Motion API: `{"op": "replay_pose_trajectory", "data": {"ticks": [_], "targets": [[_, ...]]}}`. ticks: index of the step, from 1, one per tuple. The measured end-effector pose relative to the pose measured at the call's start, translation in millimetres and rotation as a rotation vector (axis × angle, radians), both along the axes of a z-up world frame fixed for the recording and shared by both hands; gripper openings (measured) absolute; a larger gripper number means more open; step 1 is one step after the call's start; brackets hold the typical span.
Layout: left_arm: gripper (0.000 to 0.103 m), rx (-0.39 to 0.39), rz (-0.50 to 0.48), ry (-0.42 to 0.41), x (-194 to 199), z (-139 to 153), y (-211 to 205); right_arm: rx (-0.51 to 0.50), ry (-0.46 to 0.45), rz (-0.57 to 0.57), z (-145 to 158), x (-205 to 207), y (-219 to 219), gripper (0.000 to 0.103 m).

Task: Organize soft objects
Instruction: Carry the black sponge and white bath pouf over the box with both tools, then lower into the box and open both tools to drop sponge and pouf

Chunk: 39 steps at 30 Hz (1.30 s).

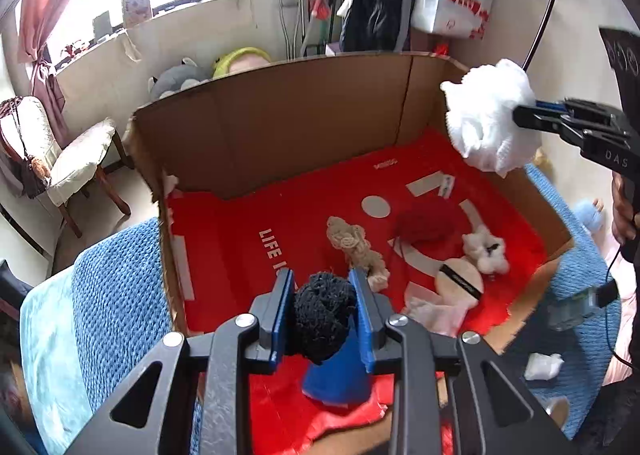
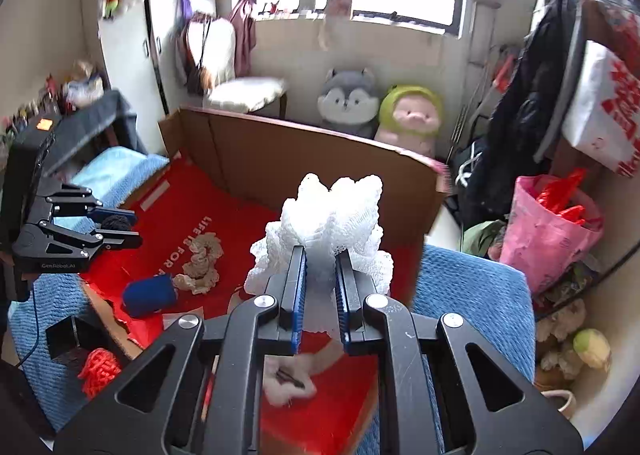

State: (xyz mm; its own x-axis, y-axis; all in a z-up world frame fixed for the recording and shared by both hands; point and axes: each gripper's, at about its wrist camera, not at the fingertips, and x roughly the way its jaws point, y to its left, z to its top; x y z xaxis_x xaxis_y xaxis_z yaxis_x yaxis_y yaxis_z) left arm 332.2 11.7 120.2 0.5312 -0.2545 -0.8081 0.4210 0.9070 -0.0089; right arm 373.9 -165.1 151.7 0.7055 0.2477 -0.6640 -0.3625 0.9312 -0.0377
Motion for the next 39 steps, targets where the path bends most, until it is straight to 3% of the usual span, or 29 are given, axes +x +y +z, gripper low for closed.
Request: {"op": "replay_pose_trajectory", "data": {"ticks": [9,17,22,39], "targets": [[0.03,0.117,-0.009,0.101,44,-28,-19,-0.084,0.12,0.043,-28,63,34,0.013],[0.03,0.191,0.003,0.157,66,-51,-28,-0.13,0.202,0.072,-49,90,62,0.013],[0.031,0.217,0.004,0.177,75,-62,-34,-0.172,0.247,0.063,-64,102,66,0.013],[0.033,0.202,0.023,0.185,90,-73,-30,-0.129,0.303,0.044,-66,114,52,0.016]]}}
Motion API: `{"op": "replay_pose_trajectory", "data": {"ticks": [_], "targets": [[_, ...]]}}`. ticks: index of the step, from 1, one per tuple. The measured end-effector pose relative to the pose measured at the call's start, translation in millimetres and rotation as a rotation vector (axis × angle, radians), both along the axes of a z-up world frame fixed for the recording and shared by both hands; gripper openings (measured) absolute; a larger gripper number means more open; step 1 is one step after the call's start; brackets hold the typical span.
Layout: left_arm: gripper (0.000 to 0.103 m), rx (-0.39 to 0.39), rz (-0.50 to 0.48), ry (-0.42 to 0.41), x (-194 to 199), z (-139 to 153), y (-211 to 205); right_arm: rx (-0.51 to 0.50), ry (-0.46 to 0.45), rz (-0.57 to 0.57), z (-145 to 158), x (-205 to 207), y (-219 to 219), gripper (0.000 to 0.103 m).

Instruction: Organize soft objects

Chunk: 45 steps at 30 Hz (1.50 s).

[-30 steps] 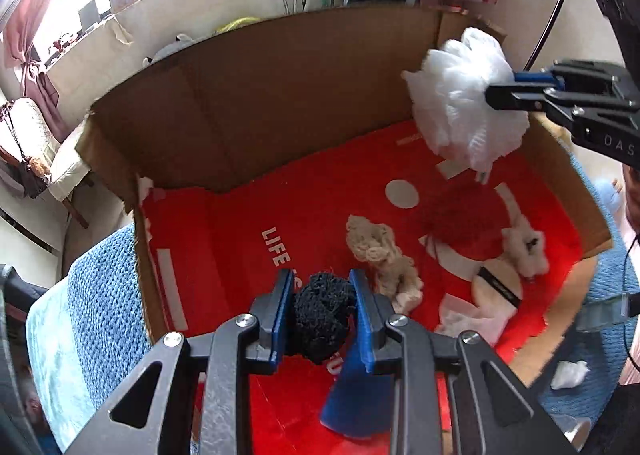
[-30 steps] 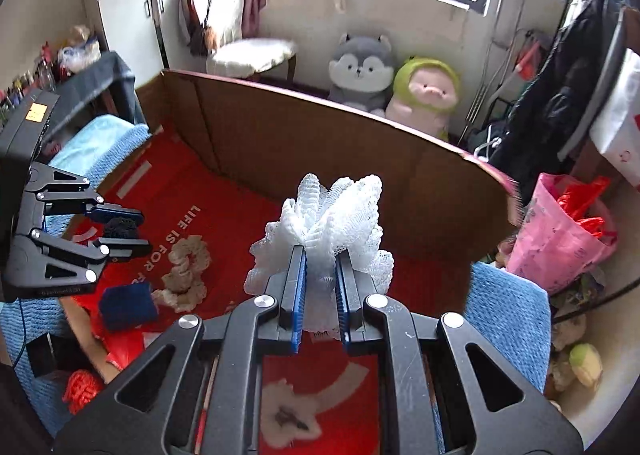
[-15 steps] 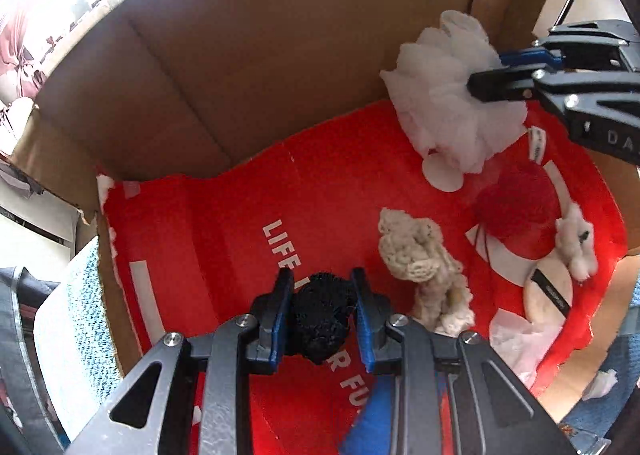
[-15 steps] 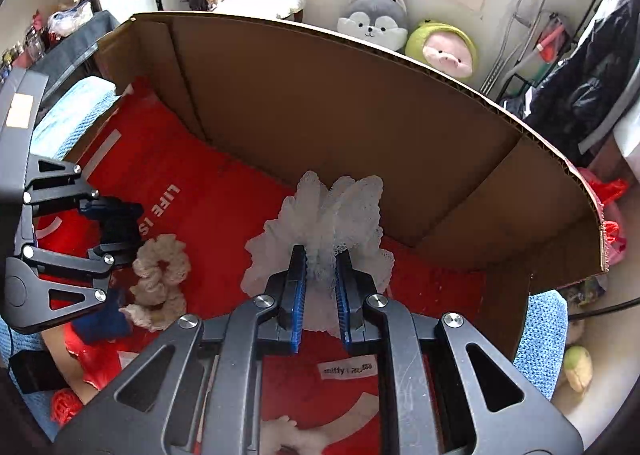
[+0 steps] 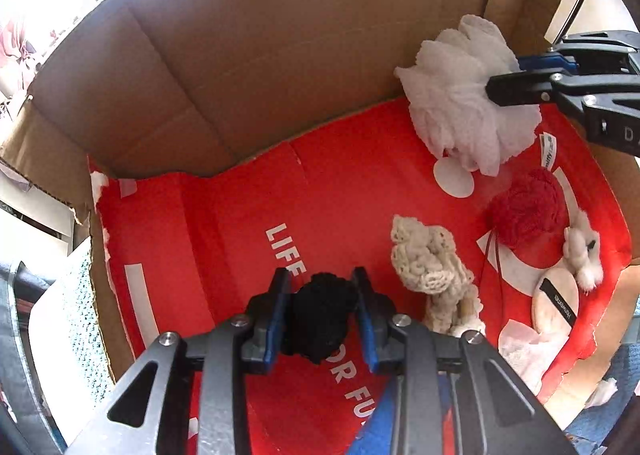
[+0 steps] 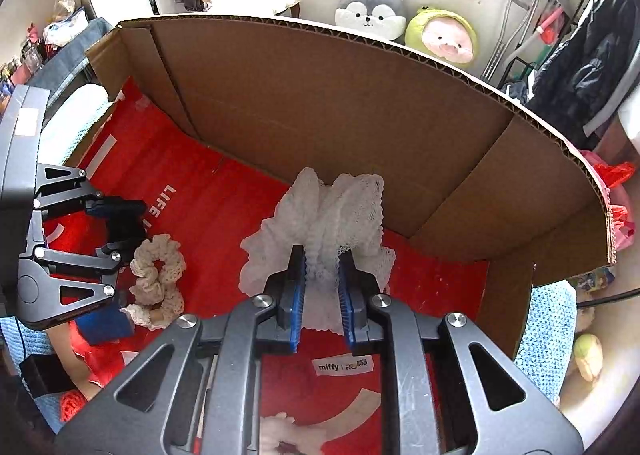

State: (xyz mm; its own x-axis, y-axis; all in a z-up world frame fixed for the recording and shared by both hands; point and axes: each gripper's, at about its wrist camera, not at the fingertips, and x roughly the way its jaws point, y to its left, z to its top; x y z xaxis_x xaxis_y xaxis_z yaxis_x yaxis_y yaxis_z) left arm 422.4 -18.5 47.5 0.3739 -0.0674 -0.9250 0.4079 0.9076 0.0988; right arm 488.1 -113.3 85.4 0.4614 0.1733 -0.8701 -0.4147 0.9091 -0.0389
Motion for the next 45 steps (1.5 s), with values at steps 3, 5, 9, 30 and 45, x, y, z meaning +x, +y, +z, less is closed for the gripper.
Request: {"op": "replay_pose_trajectory", "data": {"ticks": [3,5,9,30,45], "targets": [[0.037,-0.003,0.002,-0.003,-2,-2,4,-0.002,0.01,-0.008,0,2,-2,0.017],[0.043,0.0,0.003,-0.008,-3,-1,4,-0.006,0.02,-0.017,0,5,-5,0.02],[0.056,-0.009,0.005,-0.022,-7,1,8,-0.03,0.025,-0.027,-2,7,-7,0.029],[0.082,-0.011,0.029,-0.067,-22,19,14,-0.076,-0.016,-0.047,-2,-8,-6,0.074],[0.099,-0.086,0.102,-0.221,-82,72,32,0.002,-0.141,-0.122,51,-55,-46,0.075]]}}
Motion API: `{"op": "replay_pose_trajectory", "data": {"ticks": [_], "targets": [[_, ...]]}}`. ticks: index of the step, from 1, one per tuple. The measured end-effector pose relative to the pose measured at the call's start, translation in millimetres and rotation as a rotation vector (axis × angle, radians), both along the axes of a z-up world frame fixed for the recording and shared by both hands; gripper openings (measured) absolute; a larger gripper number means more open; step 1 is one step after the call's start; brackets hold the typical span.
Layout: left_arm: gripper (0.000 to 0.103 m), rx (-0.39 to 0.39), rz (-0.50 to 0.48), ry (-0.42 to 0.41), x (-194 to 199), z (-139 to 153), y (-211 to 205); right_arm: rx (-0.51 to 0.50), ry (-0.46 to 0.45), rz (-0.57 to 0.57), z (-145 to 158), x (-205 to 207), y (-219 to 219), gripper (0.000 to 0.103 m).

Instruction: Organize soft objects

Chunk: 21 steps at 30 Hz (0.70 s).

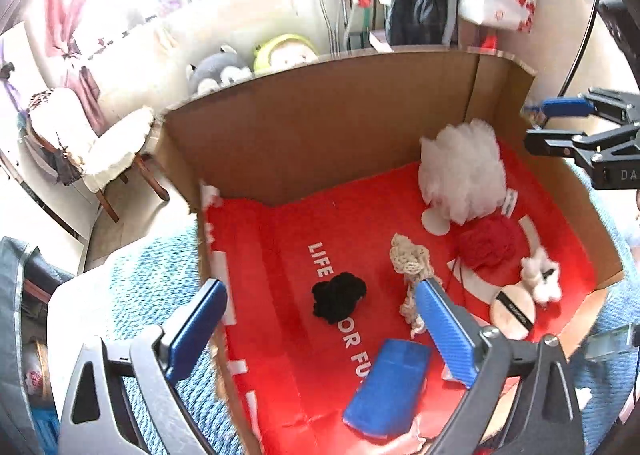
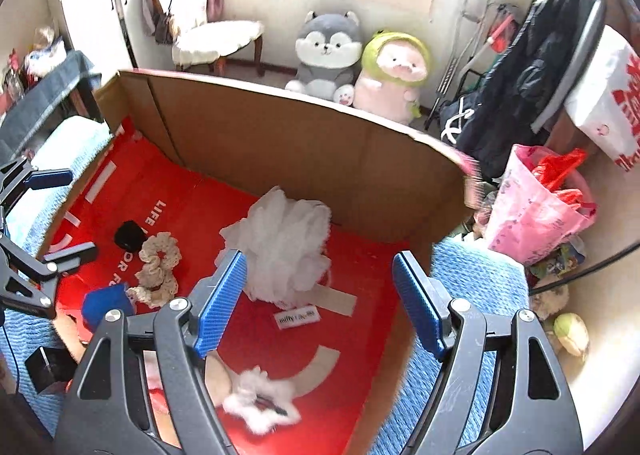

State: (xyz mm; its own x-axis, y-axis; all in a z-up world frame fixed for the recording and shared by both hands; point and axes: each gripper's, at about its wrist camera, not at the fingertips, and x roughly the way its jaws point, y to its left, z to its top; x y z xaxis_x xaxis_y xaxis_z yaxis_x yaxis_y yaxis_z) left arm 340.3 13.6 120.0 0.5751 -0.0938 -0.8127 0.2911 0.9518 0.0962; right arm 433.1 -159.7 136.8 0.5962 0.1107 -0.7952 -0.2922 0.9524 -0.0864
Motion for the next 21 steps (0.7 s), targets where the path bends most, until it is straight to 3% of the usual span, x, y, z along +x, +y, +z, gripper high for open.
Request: {"op": "replay_pose_trajectory", "data": {"ticks": [6,8,12,16,19,21], "targets": [[0.103,-0.04,0.019,-0.087,-38,25,17,0.069,-0.075,-0.044,30,-36,-27,0.077],[0.103,-0.072,0.034,-0.12,-55,37,27,0.093,-0.095,-0.06,40,-49,-35,0.084],[0.103,-0.099,0.053,-0.18,-78,52,41,0.076,-0.157,-0.082,53,-84,-47,0.084],[0.103,-0.11,0.068,-0.264,-116,62,44,0.06,-0.221,-0.085,60,-128,-53,0.085],[0.103,-0.125,0.082,-0.322,-145,64,45,0.06,-0.284,-0.081,62,-166,-54,0.094],[0.103,-0.151,0.08,-0.345,-162,65,45,0.071,-0.323,-0.07,61,-194,-53,0.094]]}}
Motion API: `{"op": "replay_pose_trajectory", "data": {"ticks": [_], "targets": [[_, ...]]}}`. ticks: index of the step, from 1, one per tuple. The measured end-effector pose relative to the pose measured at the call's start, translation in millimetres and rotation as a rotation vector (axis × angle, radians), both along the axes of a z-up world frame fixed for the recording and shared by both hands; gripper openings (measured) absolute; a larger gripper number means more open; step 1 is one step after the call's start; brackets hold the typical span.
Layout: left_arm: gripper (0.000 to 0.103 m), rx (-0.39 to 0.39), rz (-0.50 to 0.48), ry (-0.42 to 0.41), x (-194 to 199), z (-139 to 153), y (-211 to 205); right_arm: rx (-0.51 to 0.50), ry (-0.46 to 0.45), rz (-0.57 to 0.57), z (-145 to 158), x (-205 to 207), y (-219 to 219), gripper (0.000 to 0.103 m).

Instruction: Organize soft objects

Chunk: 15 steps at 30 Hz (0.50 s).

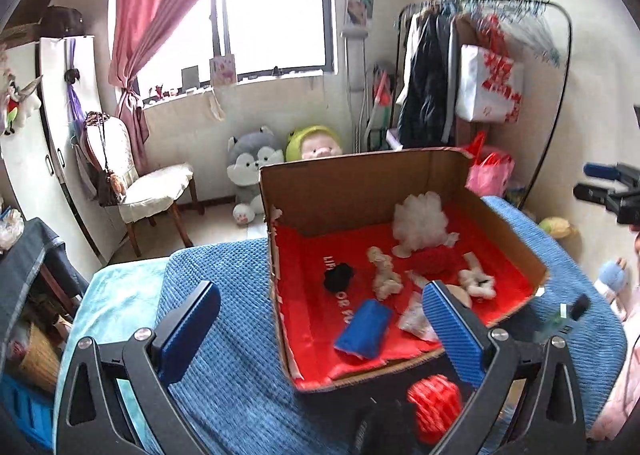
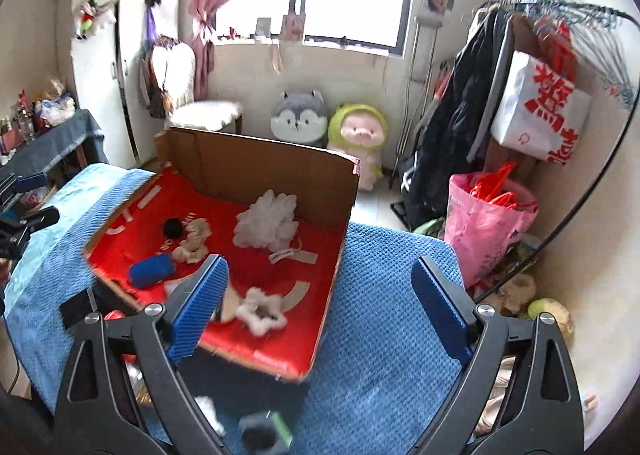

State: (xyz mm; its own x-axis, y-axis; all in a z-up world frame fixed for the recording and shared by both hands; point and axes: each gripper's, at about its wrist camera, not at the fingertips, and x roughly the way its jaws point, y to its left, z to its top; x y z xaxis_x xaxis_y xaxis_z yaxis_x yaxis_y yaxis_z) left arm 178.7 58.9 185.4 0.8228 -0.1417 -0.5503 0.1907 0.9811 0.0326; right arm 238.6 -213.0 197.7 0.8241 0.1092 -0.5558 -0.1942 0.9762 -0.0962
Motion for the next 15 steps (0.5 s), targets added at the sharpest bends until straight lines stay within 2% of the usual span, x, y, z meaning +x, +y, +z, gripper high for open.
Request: {"op": "replay_pose_trajectory", "data": {"ticks": [6,8,15], "targets": [[0.103,-0.082,-0.016,-0.062,-52,2,0,0.053,-0.083,0.013,-7,-68,2,0.094],[0.103,-0.106,-0.019,-0.084,-69,1,-1,0.064,-0.108,0.018,-10,-88,4,0.097],[0.103,-0.095,-0.029,-0.18,-121,-6,-17,0.089,-0.167,0.003,-32,-144,15,0.098]]}}
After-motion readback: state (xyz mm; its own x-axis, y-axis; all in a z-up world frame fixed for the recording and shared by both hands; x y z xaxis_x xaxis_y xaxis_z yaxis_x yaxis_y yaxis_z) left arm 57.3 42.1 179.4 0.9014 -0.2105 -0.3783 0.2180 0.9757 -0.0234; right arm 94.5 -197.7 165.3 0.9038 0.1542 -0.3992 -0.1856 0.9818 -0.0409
